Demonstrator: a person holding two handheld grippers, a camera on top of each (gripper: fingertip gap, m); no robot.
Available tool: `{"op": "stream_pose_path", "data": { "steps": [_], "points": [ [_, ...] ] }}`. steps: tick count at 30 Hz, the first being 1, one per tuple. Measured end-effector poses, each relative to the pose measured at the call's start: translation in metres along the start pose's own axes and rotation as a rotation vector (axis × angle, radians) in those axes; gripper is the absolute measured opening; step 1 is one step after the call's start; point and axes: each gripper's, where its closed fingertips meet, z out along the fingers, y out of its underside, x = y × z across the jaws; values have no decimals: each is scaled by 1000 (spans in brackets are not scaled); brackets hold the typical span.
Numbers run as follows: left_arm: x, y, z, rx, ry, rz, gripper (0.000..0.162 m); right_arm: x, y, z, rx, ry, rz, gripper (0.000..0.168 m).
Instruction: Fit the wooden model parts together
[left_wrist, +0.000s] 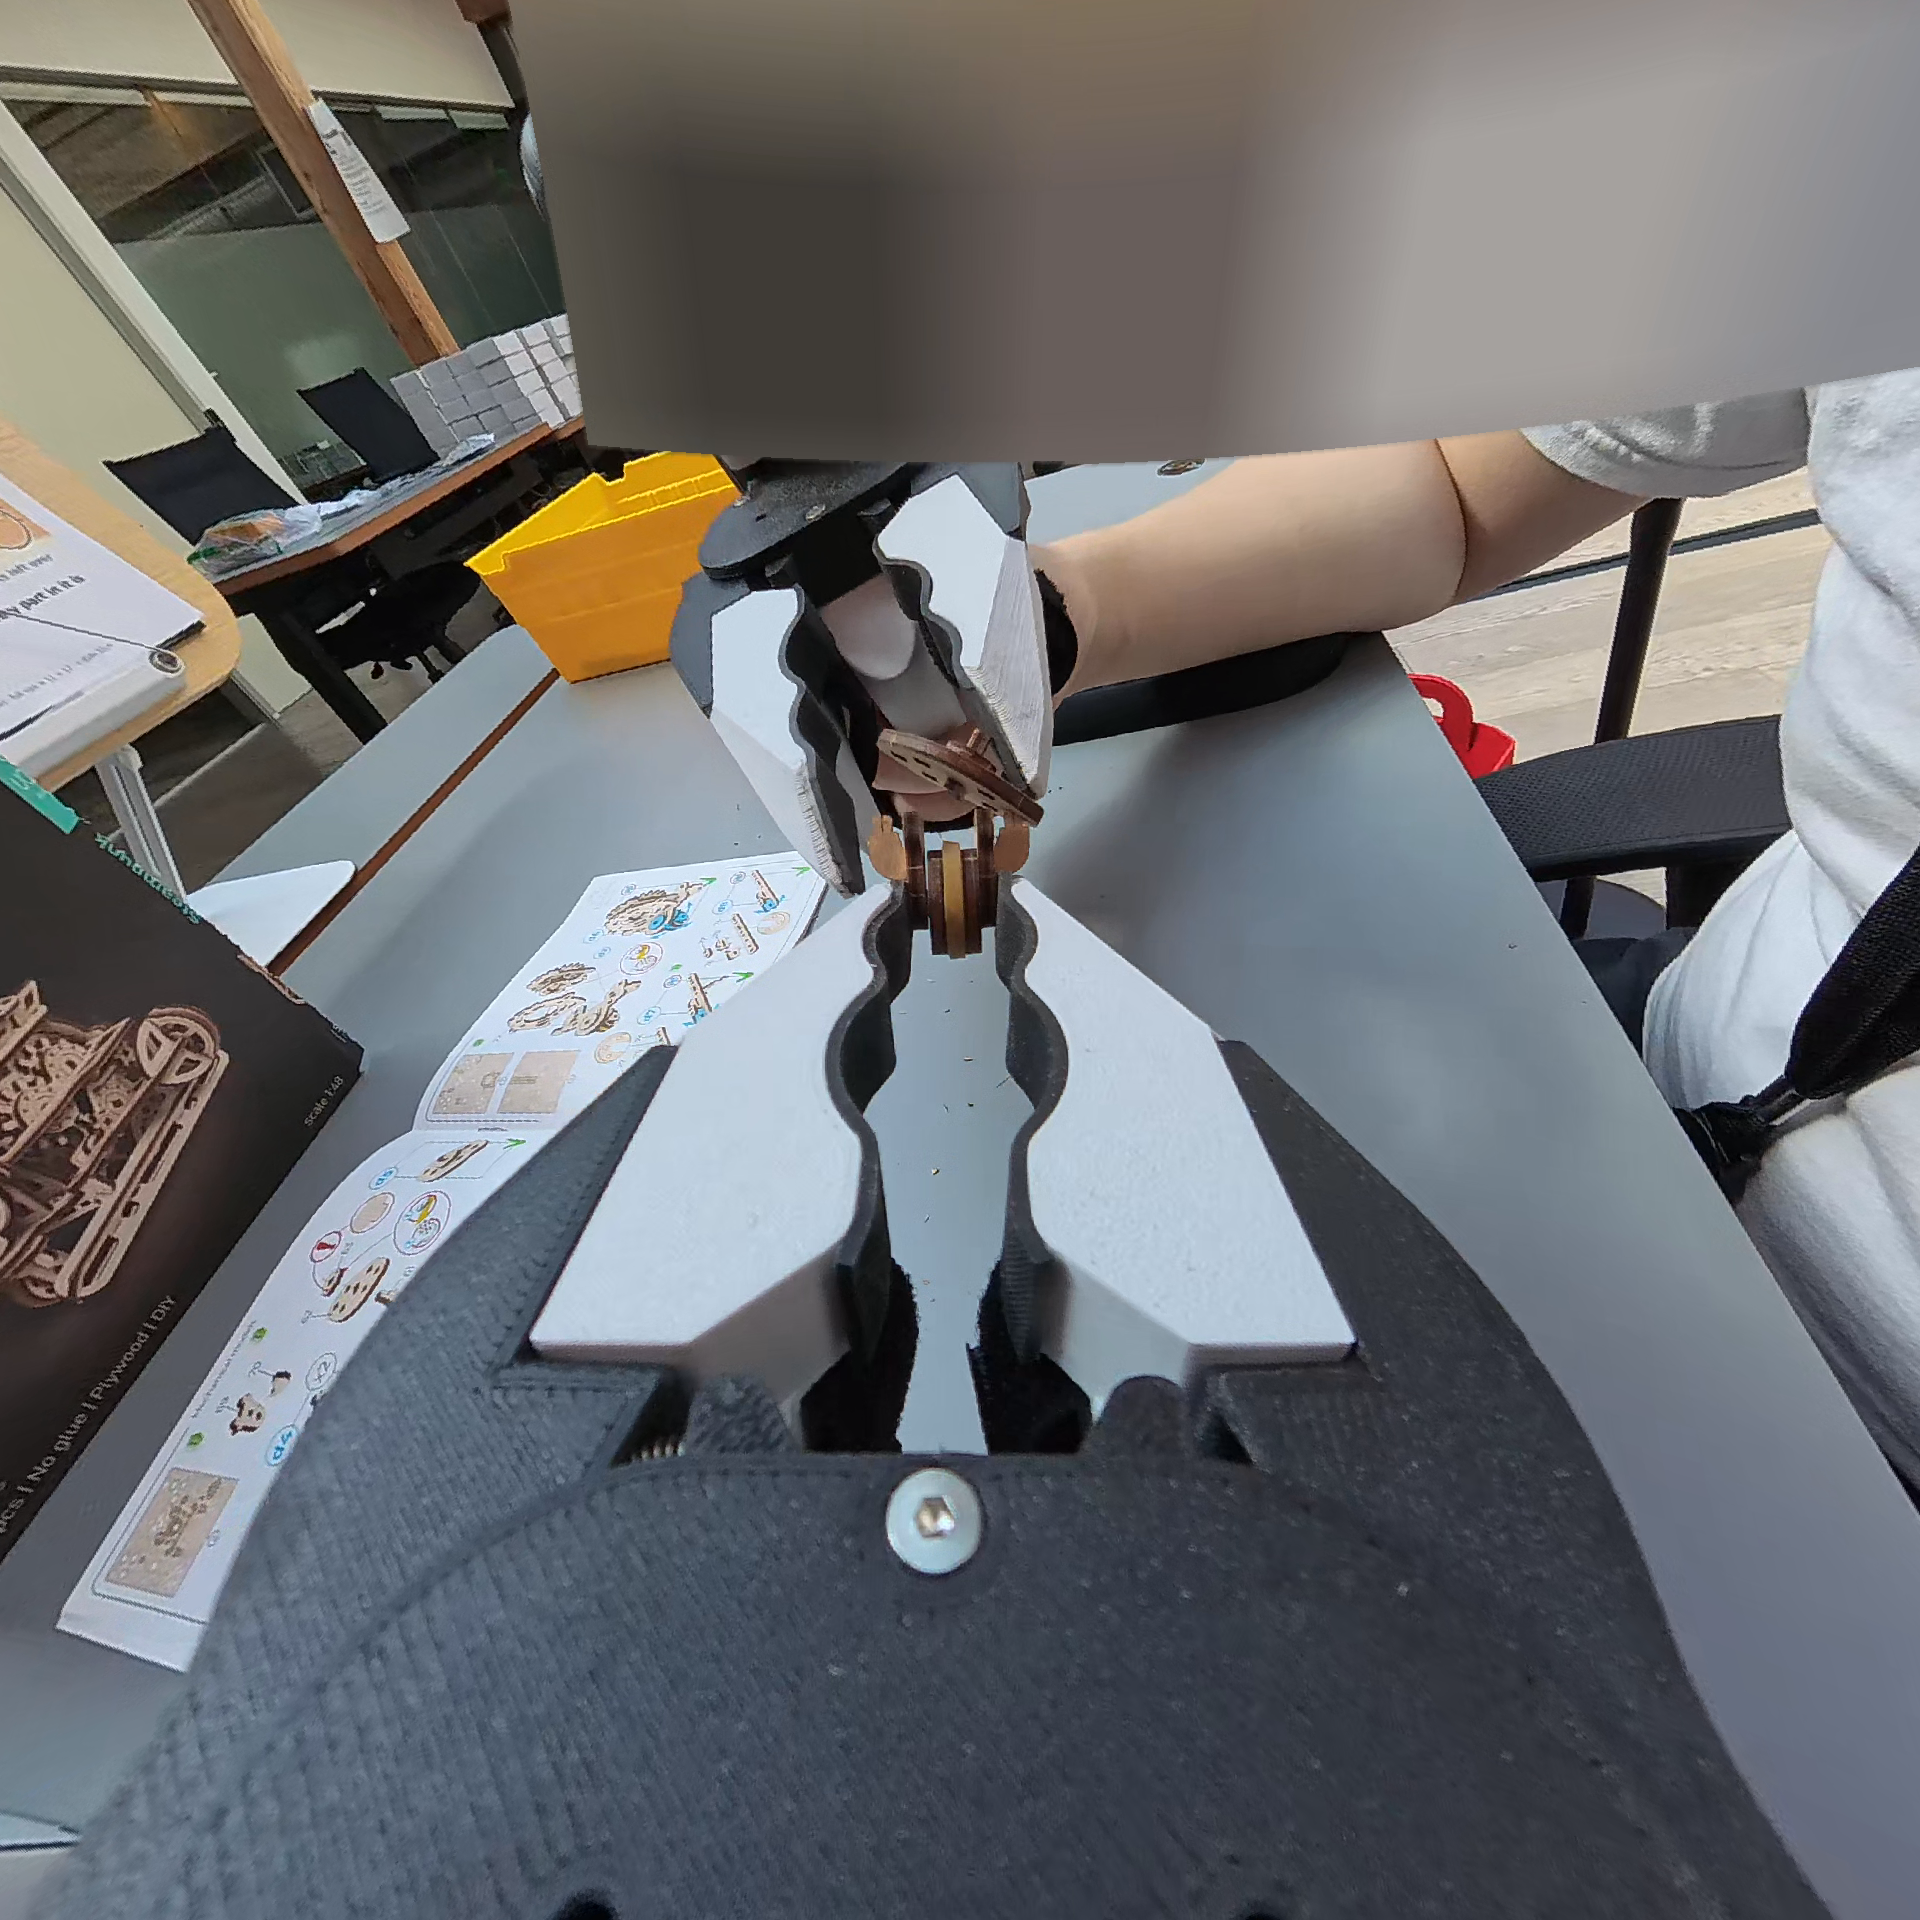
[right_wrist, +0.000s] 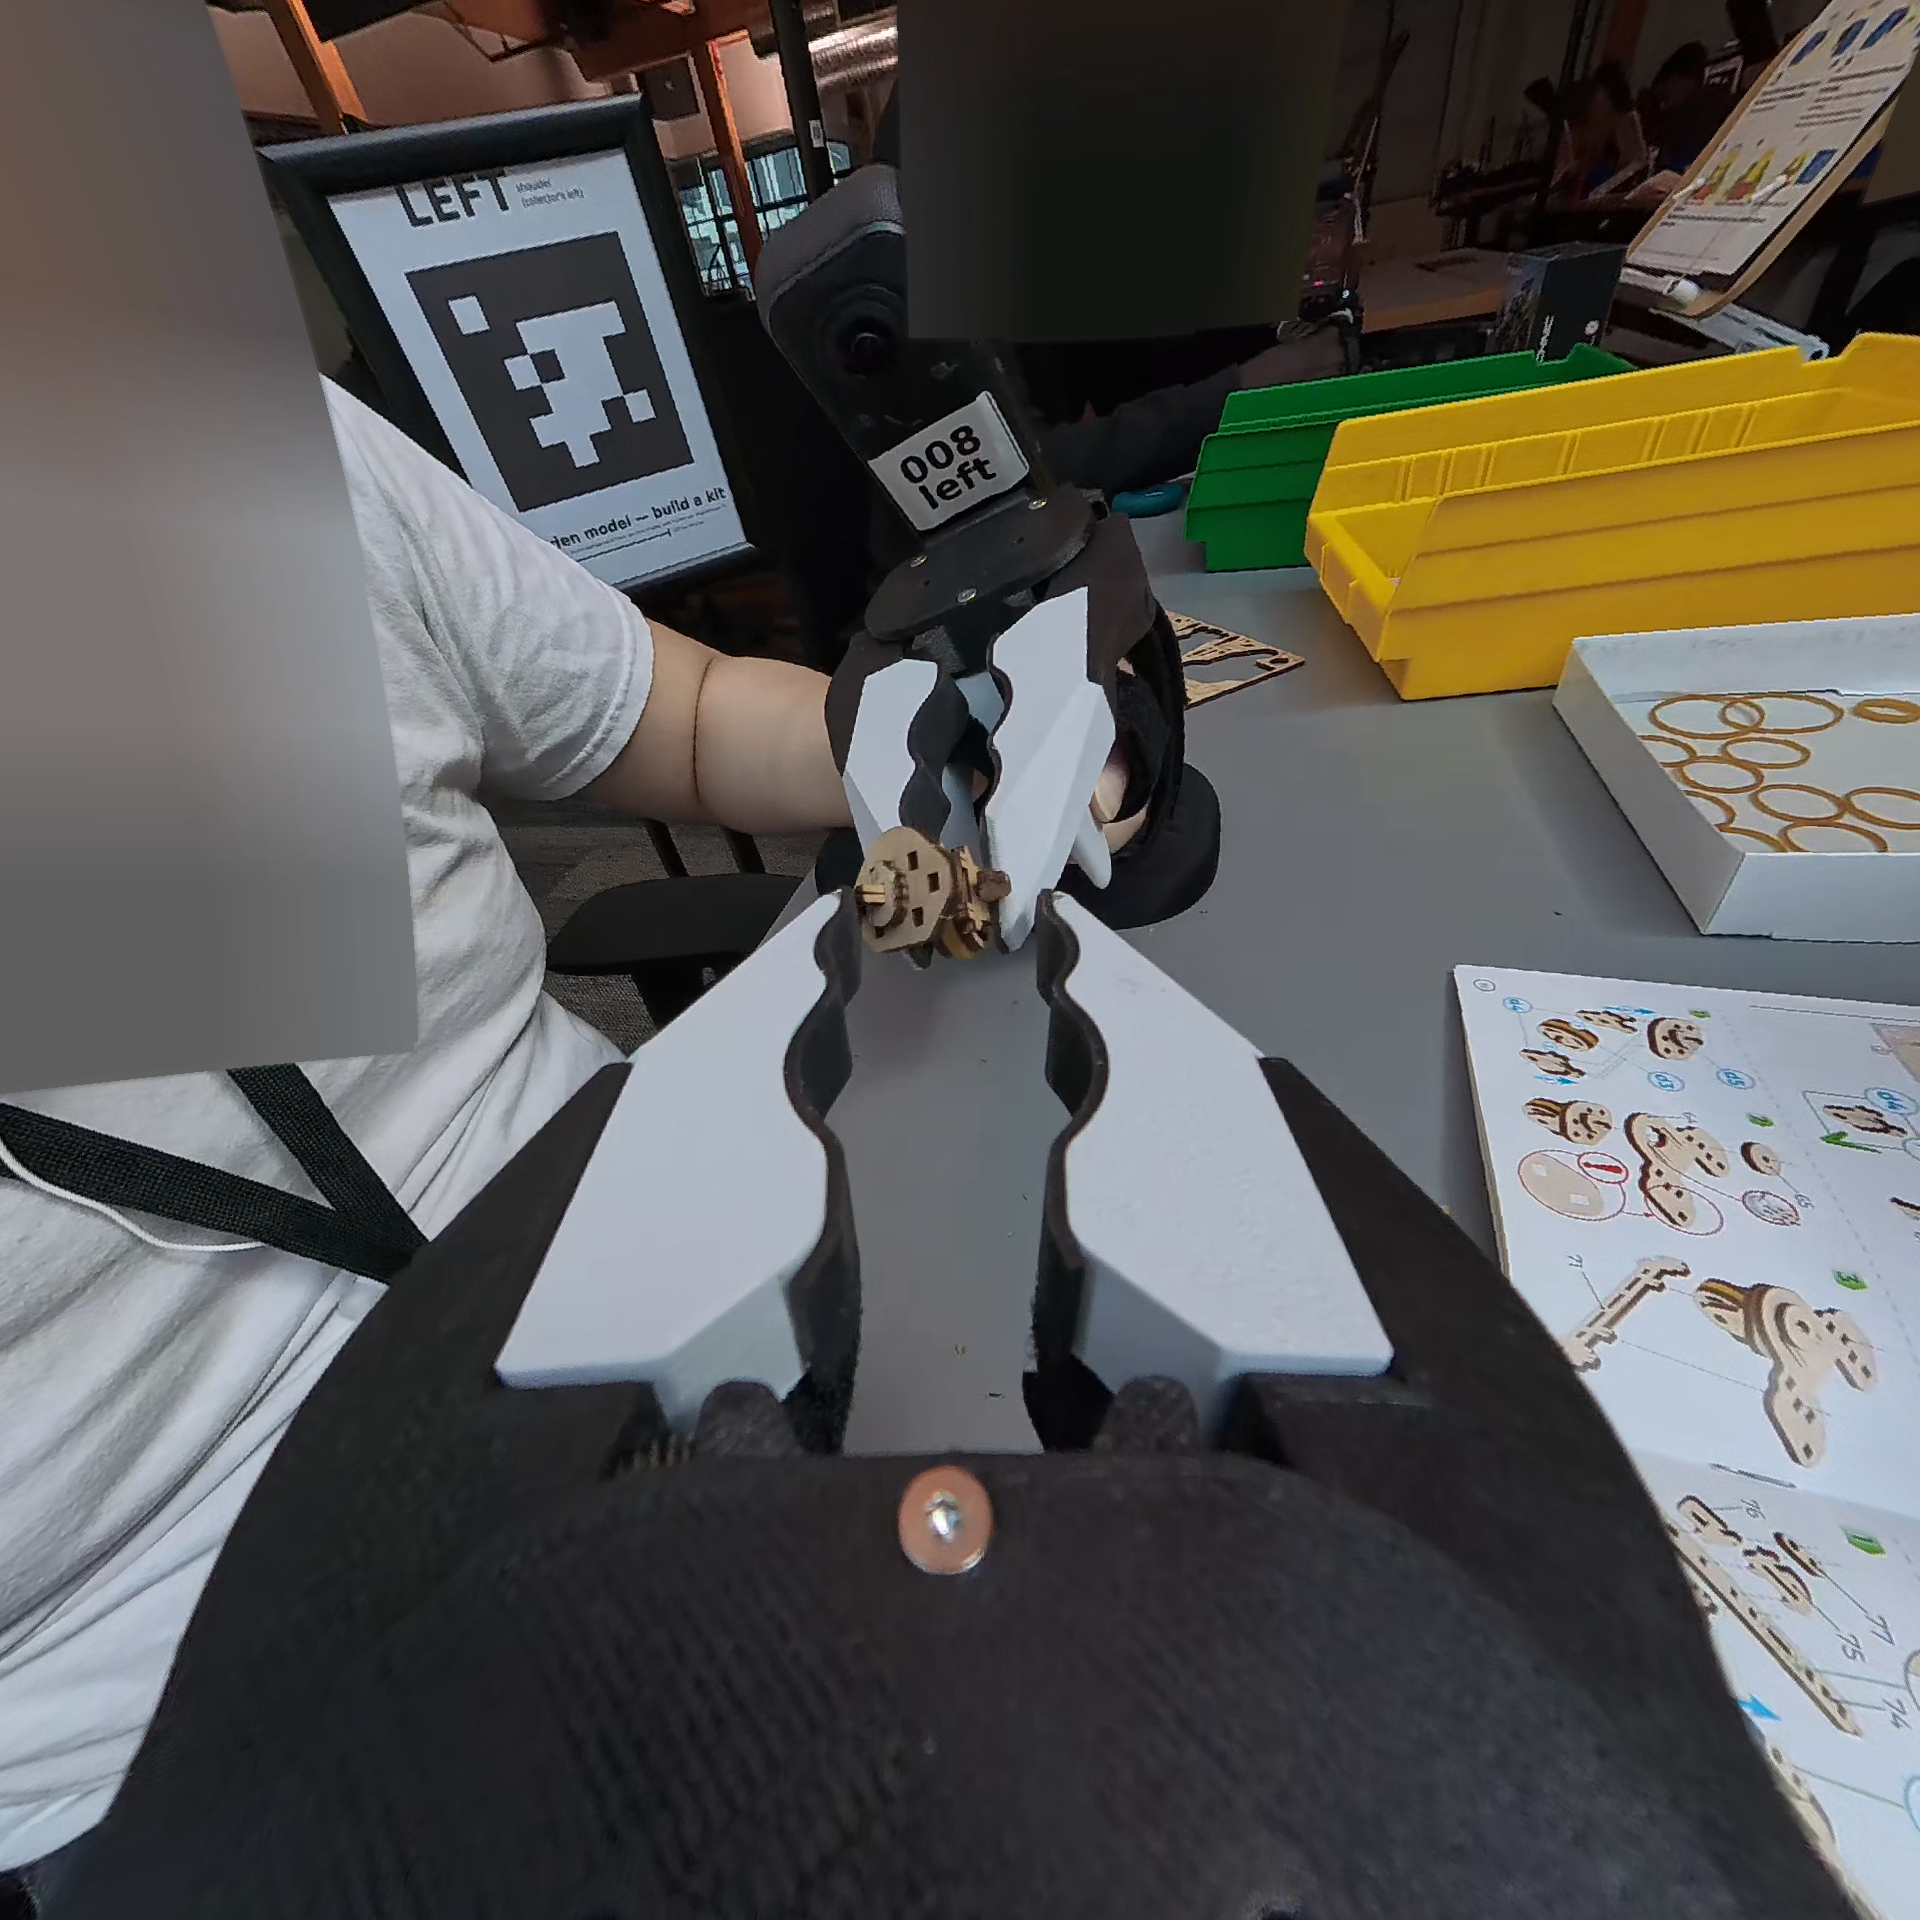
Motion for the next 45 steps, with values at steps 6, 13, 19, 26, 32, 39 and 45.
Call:
{"op": "stream_pose_path", "data": {
  "steps": [6,13,19,26,32,39,45],
  "points": [
    [0,0,1,2,4,-8,14,5,-7,-7,35,28,-10,30],
    [-14,13,-1,-62,-52,-42,14,28,11,-19,-102,145,-62,30],
    [-34,24,-9,-103,-123,-102,14,52,76,-71,-548,244,-46,23],
    [-36,33,-10,-146,-112,-119,14,56,111,-108,-727,253,10,19],
    [-30,40,-5,-185,-87,-101,14,50,123,-94,-722,184,64,21],
    [-28,46,-3,-215,-76,-101,14,47,123,-71,-679,153,33,14],
    [-30,49,-3,-229,-87,-103,14,55,121,-58,-678,208,-47,7]
  ]
}}
